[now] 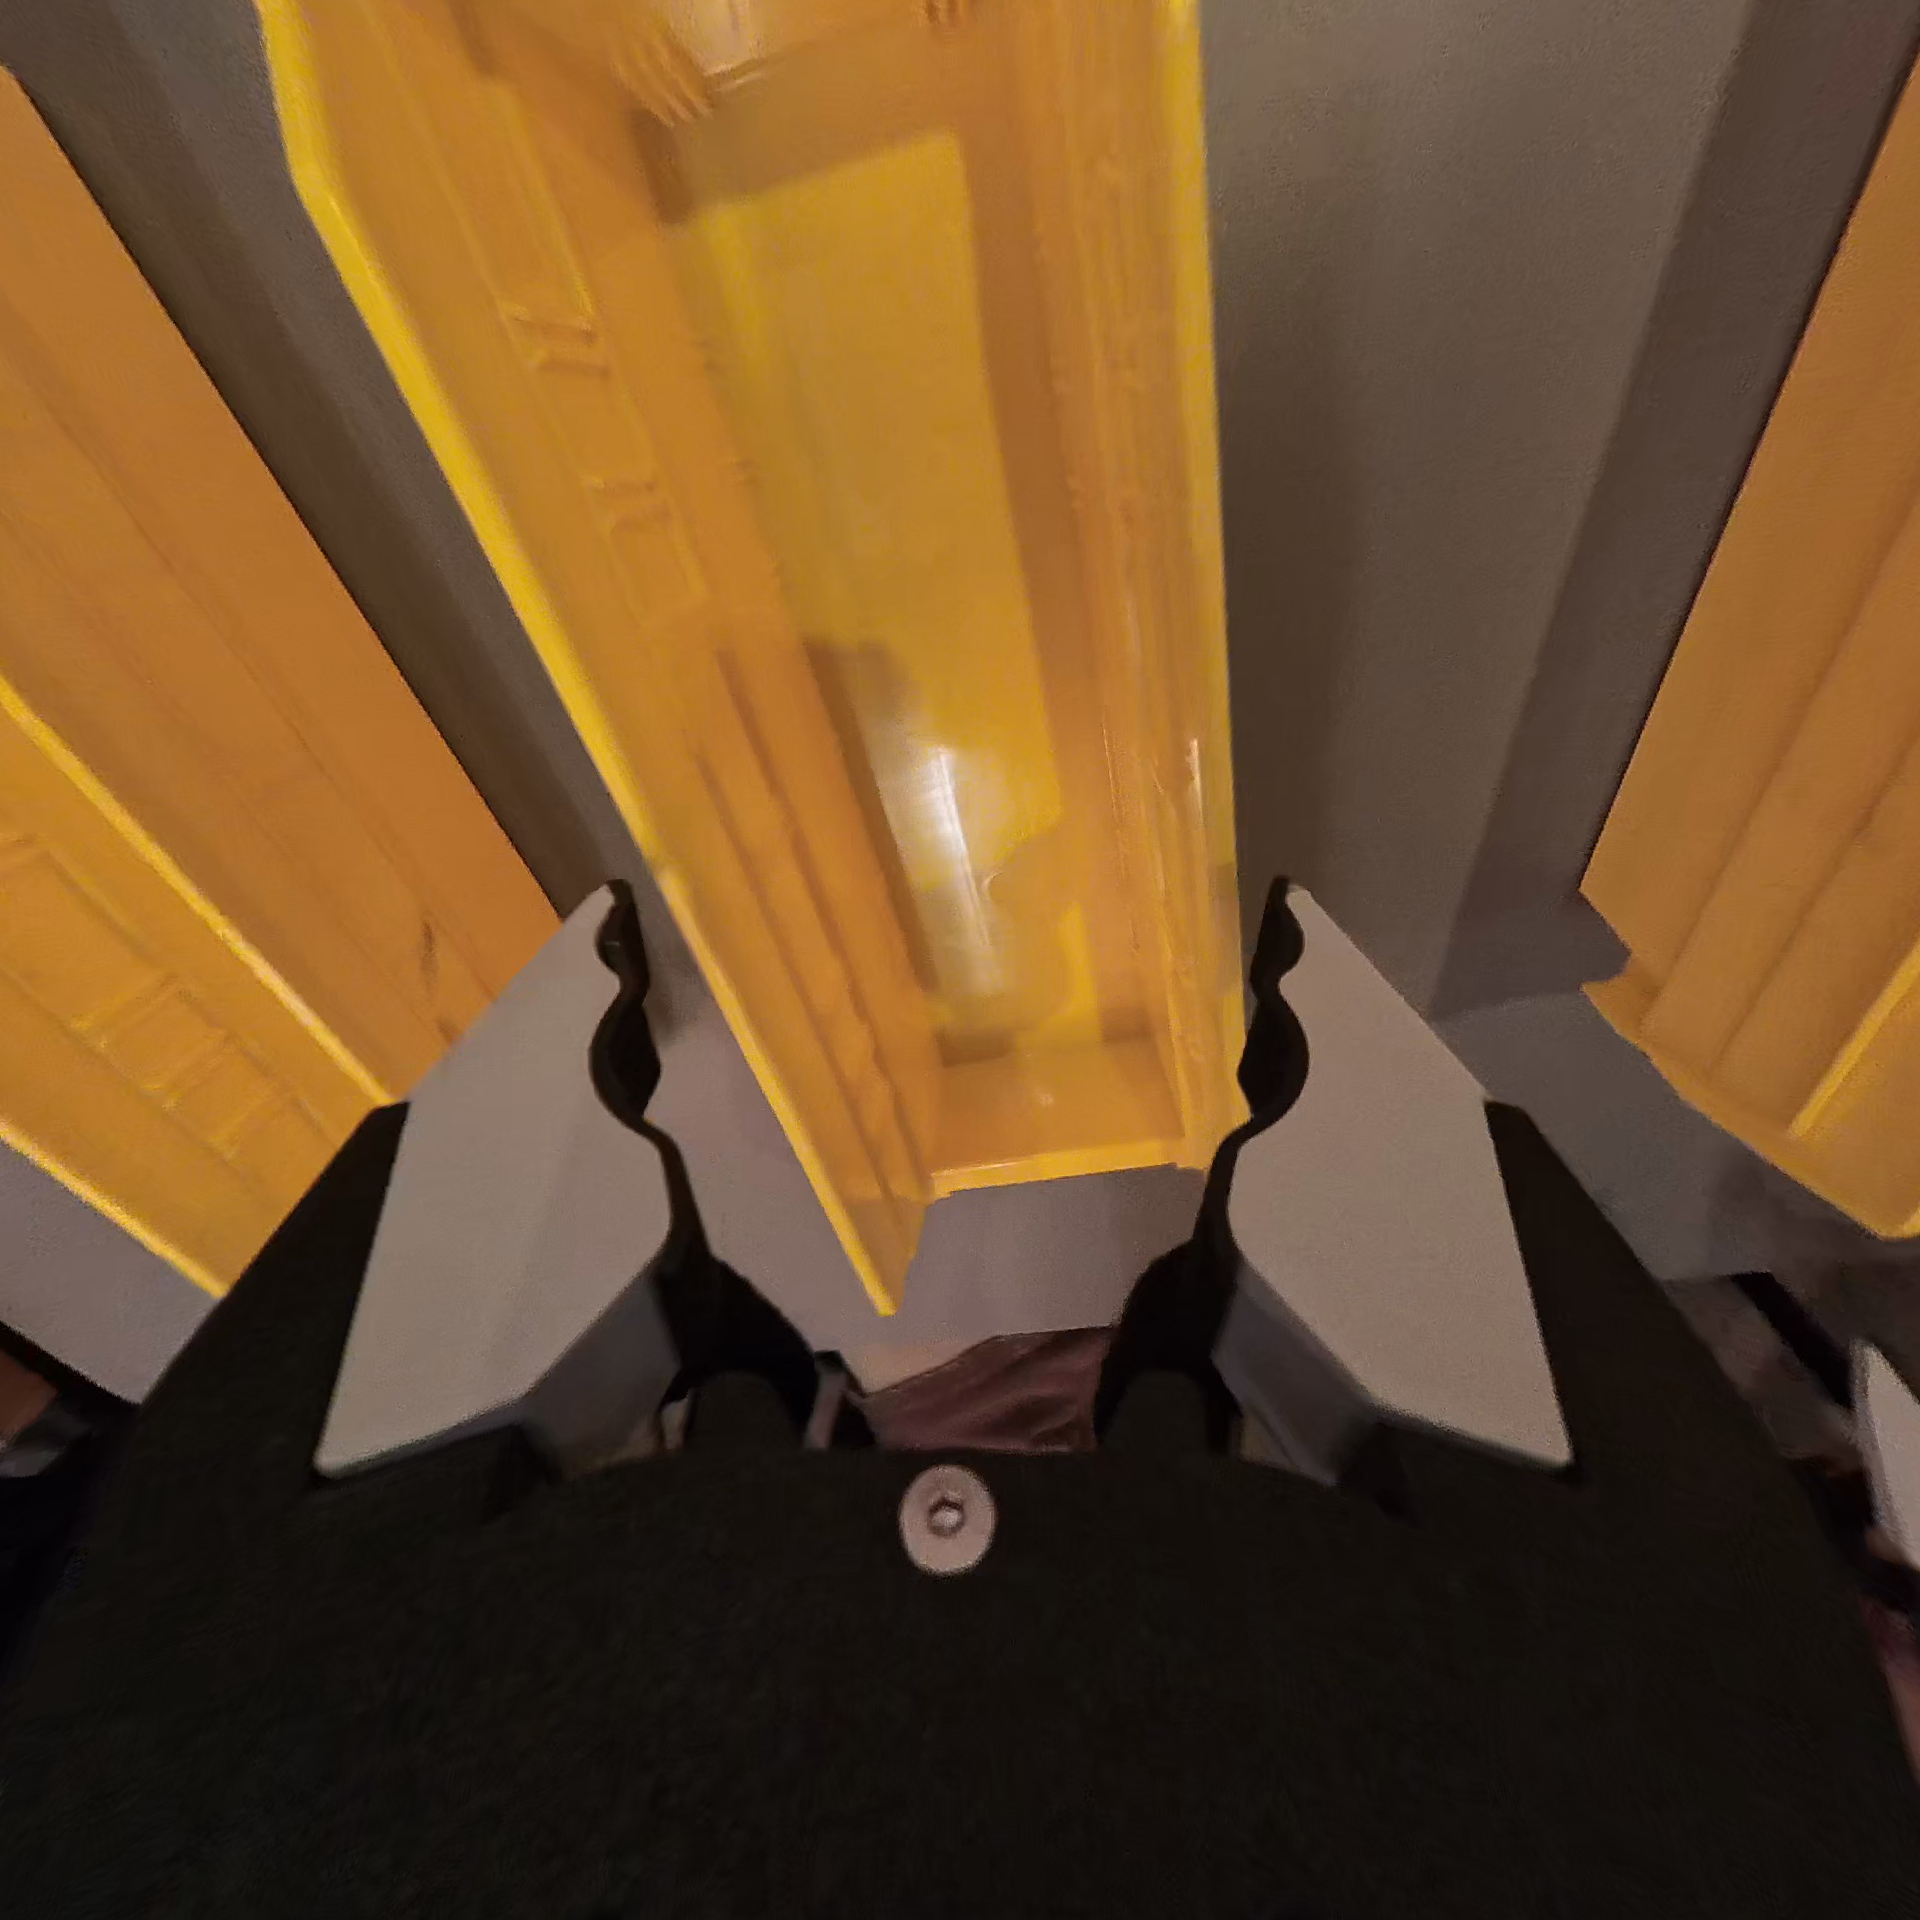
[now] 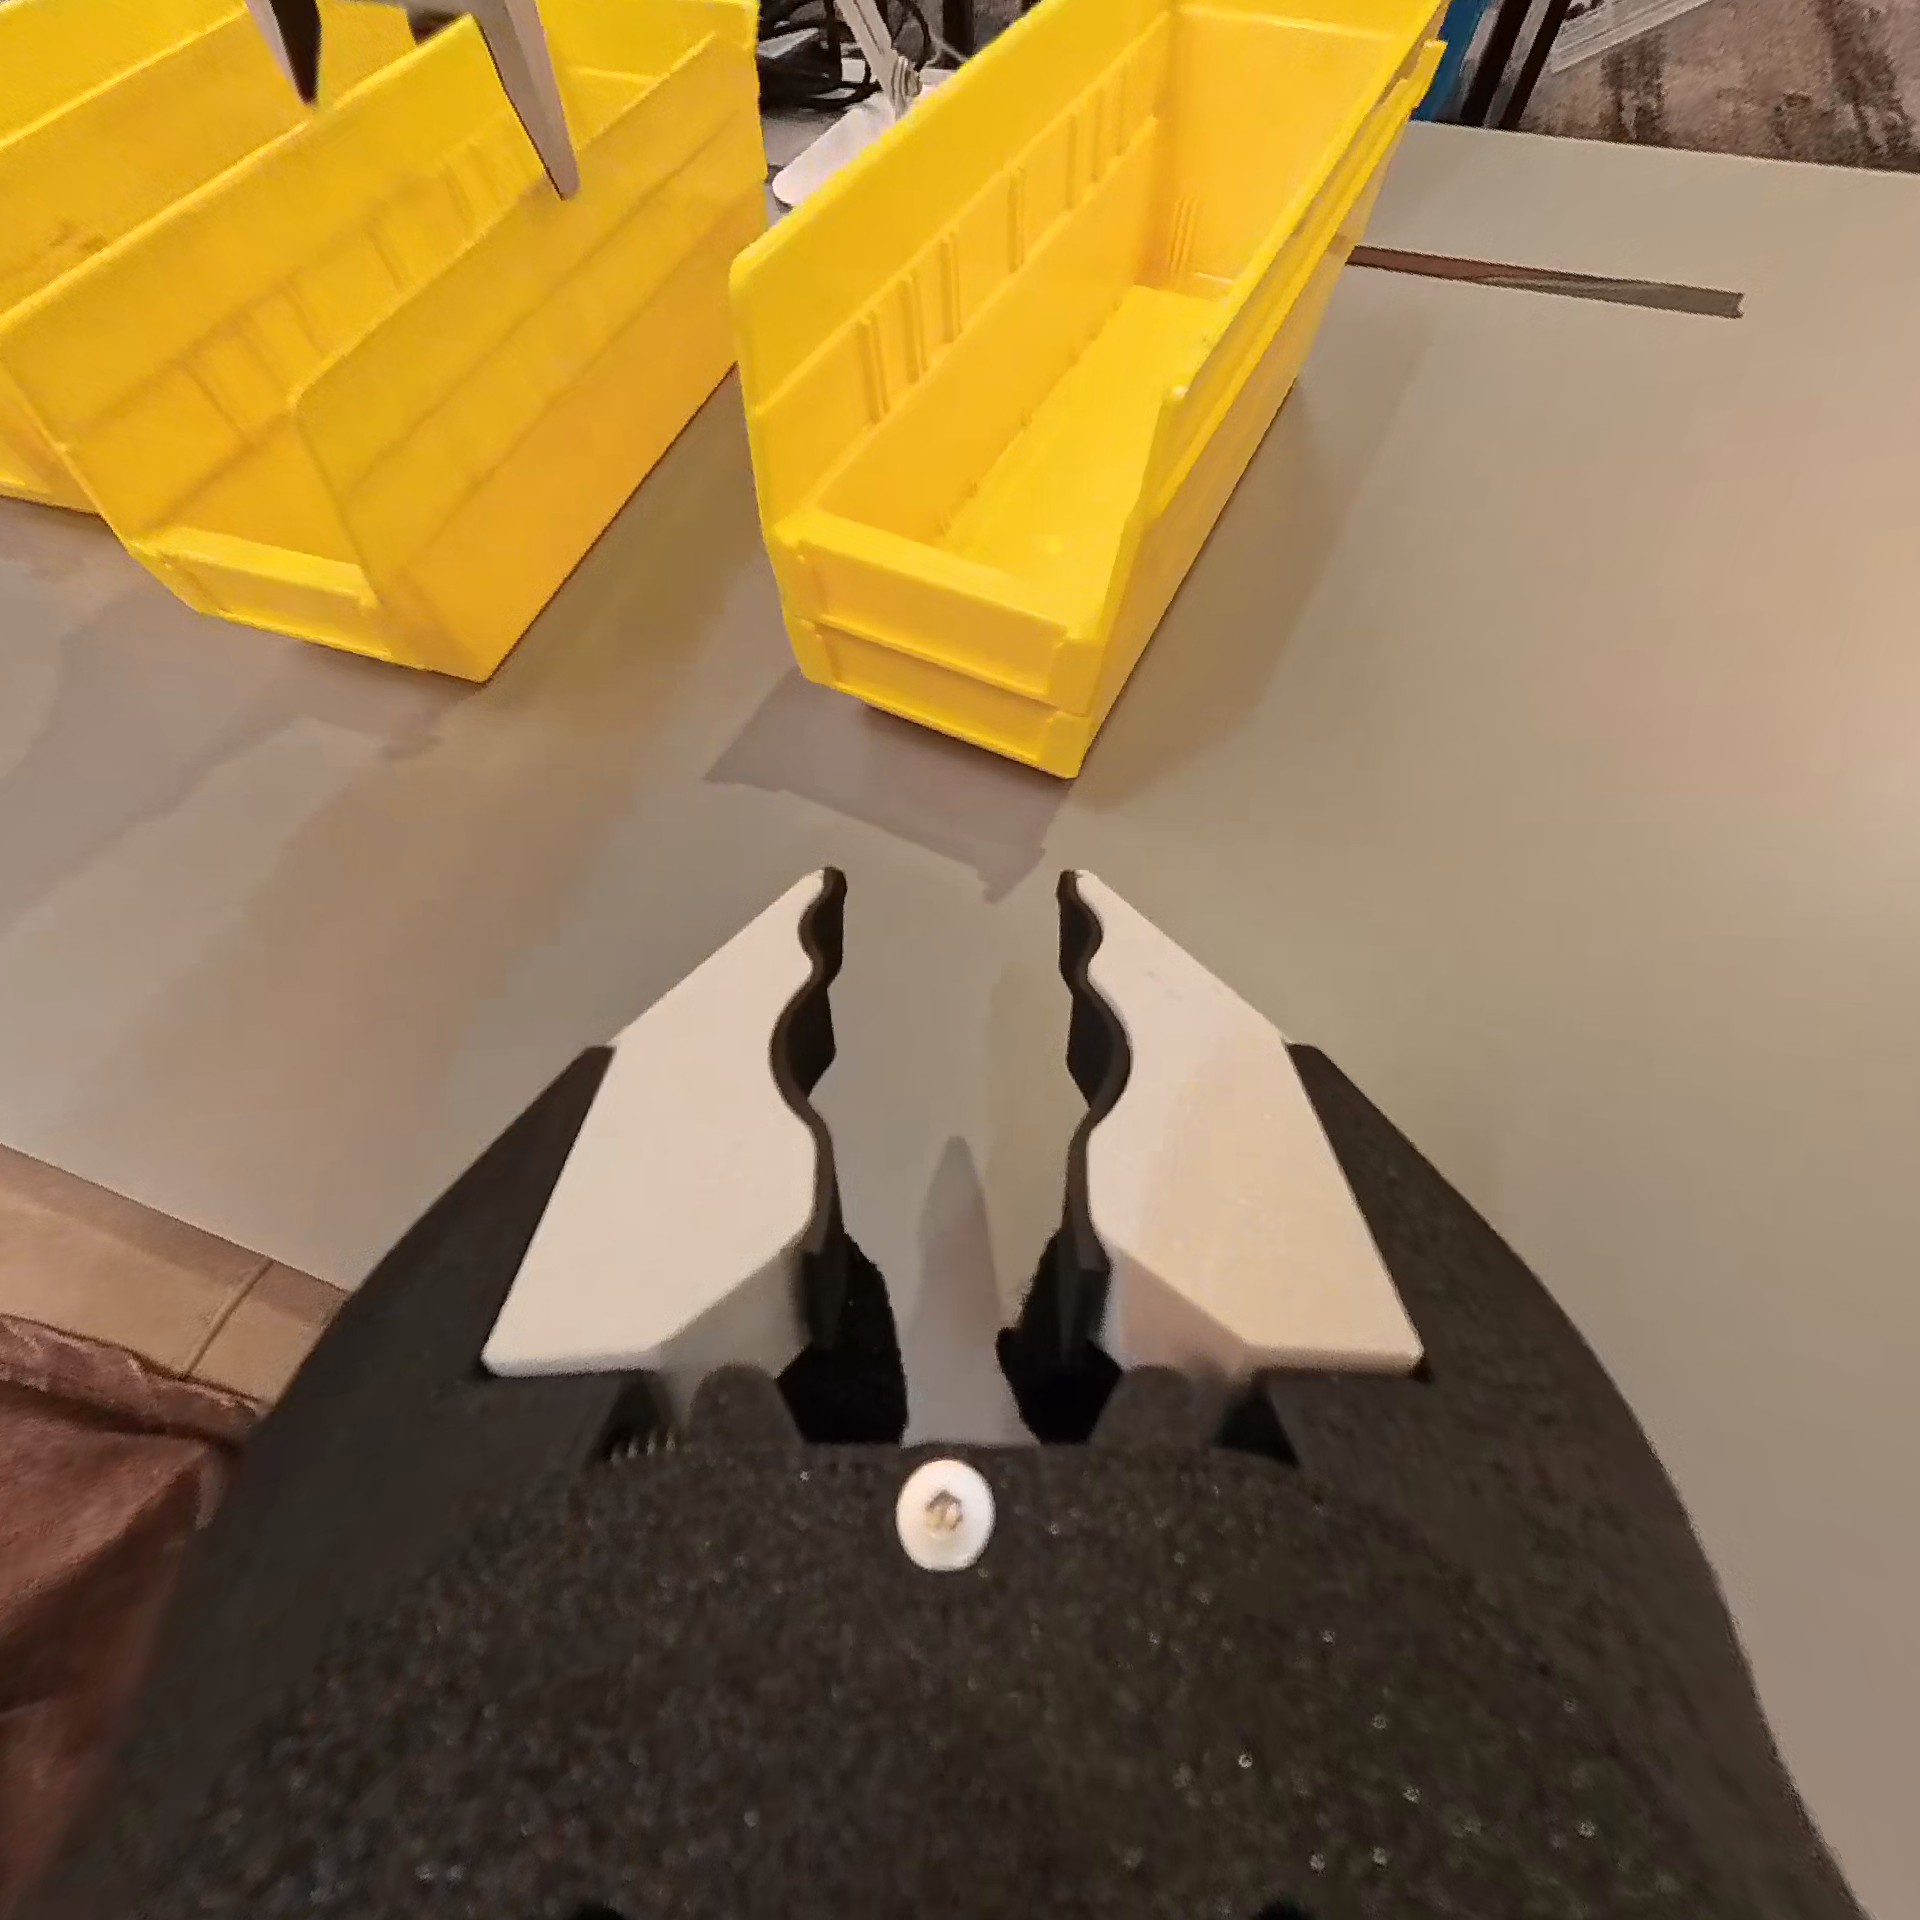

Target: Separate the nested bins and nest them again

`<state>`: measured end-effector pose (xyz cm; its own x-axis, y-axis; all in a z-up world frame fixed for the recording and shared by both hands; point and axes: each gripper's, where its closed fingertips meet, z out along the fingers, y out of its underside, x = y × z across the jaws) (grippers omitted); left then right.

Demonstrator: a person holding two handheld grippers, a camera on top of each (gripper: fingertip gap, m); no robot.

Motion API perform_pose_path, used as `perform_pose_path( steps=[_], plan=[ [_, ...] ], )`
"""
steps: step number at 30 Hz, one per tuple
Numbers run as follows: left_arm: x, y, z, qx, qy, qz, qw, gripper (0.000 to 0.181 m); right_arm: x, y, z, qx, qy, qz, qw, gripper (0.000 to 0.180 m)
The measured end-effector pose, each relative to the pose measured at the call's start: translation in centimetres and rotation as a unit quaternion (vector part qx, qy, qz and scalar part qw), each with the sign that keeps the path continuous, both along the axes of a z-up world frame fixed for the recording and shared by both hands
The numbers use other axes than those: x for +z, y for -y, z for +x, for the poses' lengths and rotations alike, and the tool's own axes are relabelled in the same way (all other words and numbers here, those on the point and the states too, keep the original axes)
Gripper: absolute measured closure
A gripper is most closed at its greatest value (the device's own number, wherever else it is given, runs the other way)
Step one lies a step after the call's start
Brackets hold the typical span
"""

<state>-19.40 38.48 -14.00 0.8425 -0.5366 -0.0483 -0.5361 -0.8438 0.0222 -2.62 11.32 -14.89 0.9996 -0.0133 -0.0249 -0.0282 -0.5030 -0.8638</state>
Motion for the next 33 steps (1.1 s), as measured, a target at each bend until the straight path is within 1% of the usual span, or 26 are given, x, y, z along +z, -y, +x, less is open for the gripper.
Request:
perform_pose_path(
  steps=[2, 4, 6, 8, 11, 13, 14, 16, 18, 19, 20, 22, 24, 26, 28, 31, 33],
  plan=[
    [1.7, -0.7, -0.2, -0.024, 0.003, 0.033, 0.999, 0.069, 0.0, -0.1, -0.2, 0.002, 0.009, 0.000, 1.000, 0.139],
    [3.9, -1.0, 0.3, -0.049, 0.038, 0.065, 0.996, 0.074, -0.3, -0.1, -0.5, 0.006, 0.010, -0.006, 1.000, 0.139],
    [5.6, 0.5, 1.4, -0.083, 0.113, 0.079, 0.987, 0.080, -0.8, 0.0, -0.9, 0.013, 0.008, -0.029, 0.999, 0.139],
    [6.3, 3.6, 1.8, -0.119, 0.195, 0.081, 0.970, 0.077, -1.2, 0.1, -1.3, 0.018, 0.007, -0.047, 0.999, 0.138],
    [6.2, 8.8, -0.3, -0.152, 0.290, 0.128, 0.936, 0.080, -0.8, 0.3, -1.8, 0.020, 0.010, -0.045, 0.999, 0.135],
    [5.7, 12.0, -2.3, -0.139, 0.360, 0.185, 0.904, 0.101, -0.3, 0.5, -2.4, 0.029, 0.004, -0.043, 0.999, 0.127],
    [5.2, 13.7, -3.3, -0.124, 0.394, 0.206, 0.887, 0.105, 0.0, 0.7, -2.7, 0.033, 0.004, -0.044, 0.998, 0.124],
    [4.0, 16.9, -5.1, -0.100, 0.448, 0.229, 0.859, 0.100, 1.0, 0.9, -3.5, 0.044, 0.005, -0.043, 0.998, 0.121],
    [3.1, 19.0, -6.9, -0.078, 0.483, 0.255, 0.834, 0.093, 1.8, 0.7, -4.2, 0.060, -0.013, -0.063, 0.996, 0.118],
    [2.9, 19.4, -7.6, -0.077, 0.492, 0.277, 0.822, 0.094, 2.0, 0.5, -4.7, 0.075, -0.023, -0.086, 0.993, 0.110],
    [3.0, 19.4, -8.1, -0.081, 0.494, 0.296, 0.813, 0.091, 2.3, 0.1, -4.8, 0.086, -0.023, -0.110, 0.990, 0.099],
    [3.7, 18.7, -8.7, -0.097, 0.486, 0.319, 0.807, 0.088, 3.9, -2.0, -3.7, 0.075, 0.008, -0.135, 0.988, 0.087],
    [4.4, 17.4, -8.7, -0.111, 0.493, 0.352, 0.788, 0.089, 6.2, -5.2, -2.2, 0.058, 0.022, -0.146, 0.987, 0.077],
    [4.9, 16.4, -8.8, -0.118, 0.492, 0.369, 0.780, 0.091, 8.3, -8.9, -0.2, 0.032, 0.026, -0.175, 0.984, 0.070],
    [5.5, 16.1, -8.8, -0.109, 0.513, 0.364, 0.770, 0.101, 9.8, -12.8, 1.6, 0.006, 0.016, -0.196, 0.980, 0.068],
    [5.6, 16.4, -8.4, -0.093, 0.552, 0.325, 0.762, 0.098, 10.0, -17.6, 3.5, -0.027, -0.008, -0.234, 0.972, 0.066],
    [5.7, 17.4, -7.4, -0.108, 0.583, 0.286, 0.753, 0.095, 9.5, -19.8, 4.2, -0.049, -0.031, -0.260, 0.964, 0.061]
  ],
)
